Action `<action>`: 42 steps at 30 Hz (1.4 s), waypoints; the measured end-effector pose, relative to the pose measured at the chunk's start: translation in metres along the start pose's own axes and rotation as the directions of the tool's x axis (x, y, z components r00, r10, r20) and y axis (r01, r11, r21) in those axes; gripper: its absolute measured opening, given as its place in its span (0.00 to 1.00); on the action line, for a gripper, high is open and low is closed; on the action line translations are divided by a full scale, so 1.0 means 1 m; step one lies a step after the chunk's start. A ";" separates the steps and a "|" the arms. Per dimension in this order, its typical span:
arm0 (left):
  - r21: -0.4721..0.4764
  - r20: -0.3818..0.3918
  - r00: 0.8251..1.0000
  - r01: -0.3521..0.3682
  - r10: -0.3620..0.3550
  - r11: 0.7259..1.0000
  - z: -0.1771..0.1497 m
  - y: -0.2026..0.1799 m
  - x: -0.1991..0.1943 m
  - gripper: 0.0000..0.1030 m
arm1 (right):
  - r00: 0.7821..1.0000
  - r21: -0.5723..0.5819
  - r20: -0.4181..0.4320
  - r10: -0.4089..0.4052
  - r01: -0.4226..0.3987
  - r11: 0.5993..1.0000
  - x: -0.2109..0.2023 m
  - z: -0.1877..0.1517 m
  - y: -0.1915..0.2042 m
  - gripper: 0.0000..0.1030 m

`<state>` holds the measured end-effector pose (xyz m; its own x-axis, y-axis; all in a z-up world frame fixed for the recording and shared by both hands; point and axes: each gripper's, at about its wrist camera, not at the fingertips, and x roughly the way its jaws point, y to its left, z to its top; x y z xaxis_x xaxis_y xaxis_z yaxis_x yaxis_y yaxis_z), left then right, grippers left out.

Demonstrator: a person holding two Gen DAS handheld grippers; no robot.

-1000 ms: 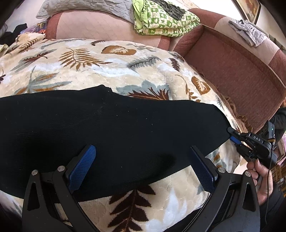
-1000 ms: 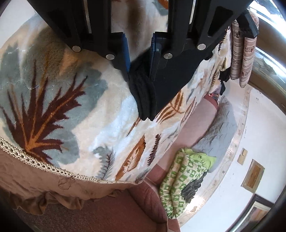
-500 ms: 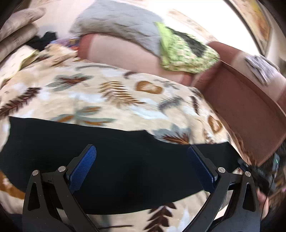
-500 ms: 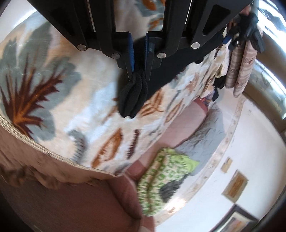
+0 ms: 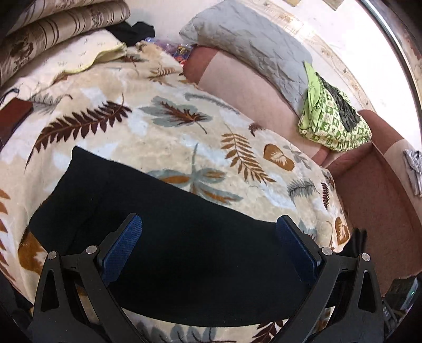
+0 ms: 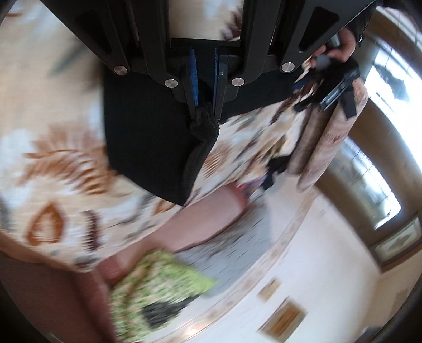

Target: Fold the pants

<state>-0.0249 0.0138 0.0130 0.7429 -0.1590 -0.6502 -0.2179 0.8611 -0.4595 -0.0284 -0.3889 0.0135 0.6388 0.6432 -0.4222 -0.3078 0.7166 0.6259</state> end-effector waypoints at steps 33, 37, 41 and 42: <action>0.426 -0.131 0.922 0.384 -0.364 0.819 -0.054 -0.100 -0.015 0.99 | 0.950 -0.495 -0.146 -0.277 0.172 0.852 0.012 -0.041 0.045 0.31; 0.455 -0.320 0.895 0.433 -0.311 0.778 -0.074 -0.119 0.017 0.93 | 0.914 -0.611 -0.215 -0.344 0.149 0.778 0.024 -0.037 0.039 0.31; 0.415 -0.431 0.878 0.397 -0.208 0.819 -0.082 -0.109 0.049 0.78 | 0.904 -0.650 -0.265 -0.335 0.089 0.755 0.042 -0.024 0.038 0.31; 0.395 -0.438 0.872 0.404 -0.217 0.825 -0.080 -0.108 0.048 0.78 | 0.908 -0.649 -0.273 -0.317 0.069 0.758 0.045 -0.021 0.039 0.31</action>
<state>-0.0159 -0.1258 -0.0170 0.4177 -0.5369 -0.7330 0.3703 0.8373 -0.4022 -0.0264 -0.3264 0.0046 0.4851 0.4310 -0.7608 -0.6466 0.7626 0.0198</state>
